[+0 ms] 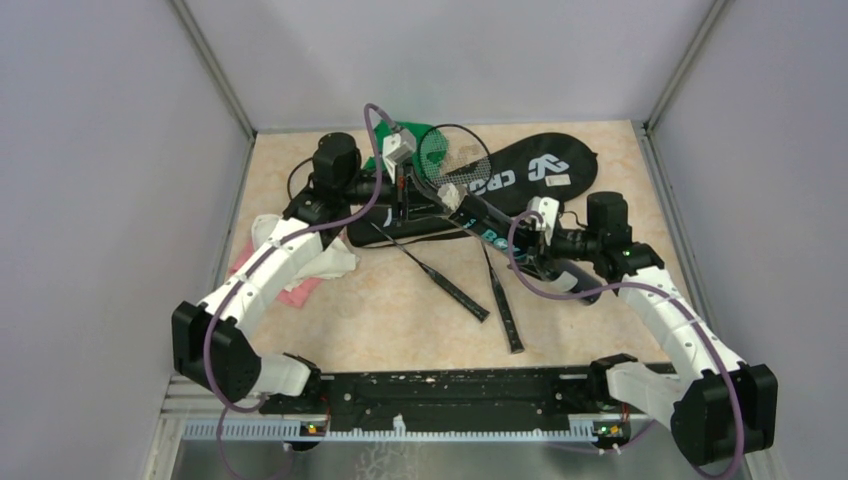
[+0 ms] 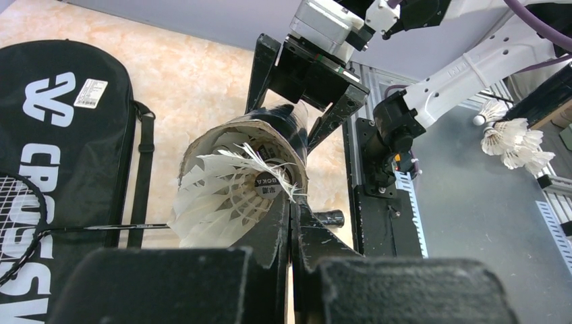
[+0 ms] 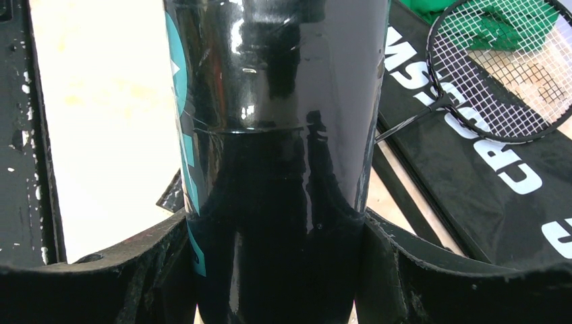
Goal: Pack up the badminton gear
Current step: Place the shuttlecock at the shuttle tube.
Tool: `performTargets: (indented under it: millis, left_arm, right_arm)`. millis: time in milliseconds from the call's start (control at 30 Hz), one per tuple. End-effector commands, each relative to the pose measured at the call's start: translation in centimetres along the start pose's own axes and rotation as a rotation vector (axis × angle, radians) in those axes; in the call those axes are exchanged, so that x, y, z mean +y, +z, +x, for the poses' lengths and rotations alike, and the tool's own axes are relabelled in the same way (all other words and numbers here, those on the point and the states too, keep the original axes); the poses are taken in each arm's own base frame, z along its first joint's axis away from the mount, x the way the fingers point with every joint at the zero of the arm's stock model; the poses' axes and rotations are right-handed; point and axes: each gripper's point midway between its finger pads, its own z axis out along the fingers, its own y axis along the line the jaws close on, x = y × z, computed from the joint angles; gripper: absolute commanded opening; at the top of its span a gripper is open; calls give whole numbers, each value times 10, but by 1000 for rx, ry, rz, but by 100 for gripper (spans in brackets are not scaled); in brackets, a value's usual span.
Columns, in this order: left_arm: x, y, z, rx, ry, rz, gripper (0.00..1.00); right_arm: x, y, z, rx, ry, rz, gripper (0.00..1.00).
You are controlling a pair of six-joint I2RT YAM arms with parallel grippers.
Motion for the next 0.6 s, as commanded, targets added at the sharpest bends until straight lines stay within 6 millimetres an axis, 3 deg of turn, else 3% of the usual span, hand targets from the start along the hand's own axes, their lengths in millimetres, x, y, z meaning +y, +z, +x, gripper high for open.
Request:
performTargets:
  millis: [0, 333, 567]
  left_arm:
    - [-21, -3, -9, -30, 85, 72, 3]
    - [-15, 7, -11, -26, 62, 99, 10]
    - [-17, 16, -5, -6, 28, 148, 22]
  right_arm:
    - [1, 1, -21, -70, -56, -18, 33]
    - [6, 2, -18, -66, -60, -44, 34]
    - [7, 0, -16, -62, -71, -40, 34]
